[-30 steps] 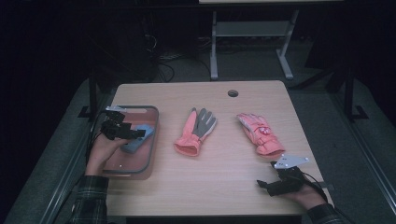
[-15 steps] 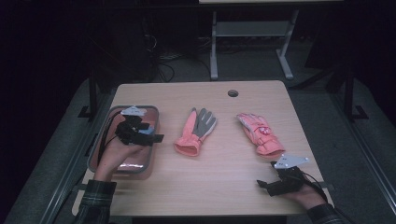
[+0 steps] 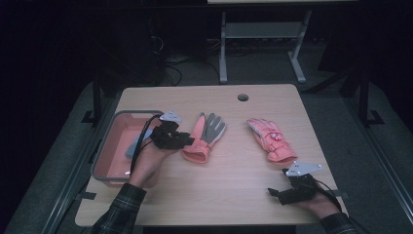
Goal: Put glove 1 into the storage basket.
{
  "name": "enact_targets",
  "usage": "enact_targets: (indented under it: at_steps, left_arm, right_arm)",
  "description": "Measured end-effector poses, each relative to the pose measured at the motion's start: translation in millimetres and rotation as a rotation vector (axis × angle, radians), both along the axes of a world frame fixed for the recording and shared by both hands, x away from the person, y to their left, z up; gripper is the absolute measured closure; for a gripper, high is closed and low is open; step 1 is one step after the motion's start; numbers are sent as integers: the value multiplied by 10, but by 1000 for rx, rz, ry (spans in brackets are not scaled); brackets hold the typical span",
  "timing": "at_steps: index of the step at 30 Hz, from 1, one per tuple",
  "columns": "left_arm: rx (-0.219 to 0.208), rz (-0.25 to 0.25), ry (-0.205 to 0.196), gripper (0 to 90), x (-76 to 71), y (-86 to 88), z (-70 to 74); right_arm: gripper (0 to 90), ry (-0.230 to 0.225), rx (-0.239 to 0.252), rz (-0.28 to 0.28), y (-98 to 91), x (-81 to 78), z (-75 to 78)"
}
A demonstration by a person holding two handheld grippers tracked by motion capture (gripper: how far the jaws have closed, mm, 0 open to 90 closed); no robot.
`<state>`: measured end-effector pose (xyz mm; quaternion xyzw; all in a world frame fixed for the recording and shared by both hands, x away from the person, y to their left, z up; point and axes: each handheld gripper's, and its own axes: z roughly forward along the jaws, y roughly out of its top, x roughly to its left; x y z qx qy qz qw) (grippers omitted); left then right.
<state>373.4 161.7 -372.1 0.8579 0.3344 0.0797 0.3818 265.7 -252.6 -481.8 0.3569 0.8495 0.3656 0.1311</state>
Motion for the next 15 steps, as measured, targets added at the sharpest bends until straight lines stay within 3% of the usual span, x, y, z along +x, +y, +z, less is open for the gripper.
enact_targets:
  at_steps: [4,6,15]
  left_arm:
    - [30,-7,2,887,66,-179,-59]
    - [62,-3,4,895,128,-274,-127]
    - [120,23,40,896,225,-374,-371]
  right_arm:
    - [80,0,0,0,0,0,0]
    - [81,0,0,0,0,0,0]
    - [81,0,0,0,0,0,0]
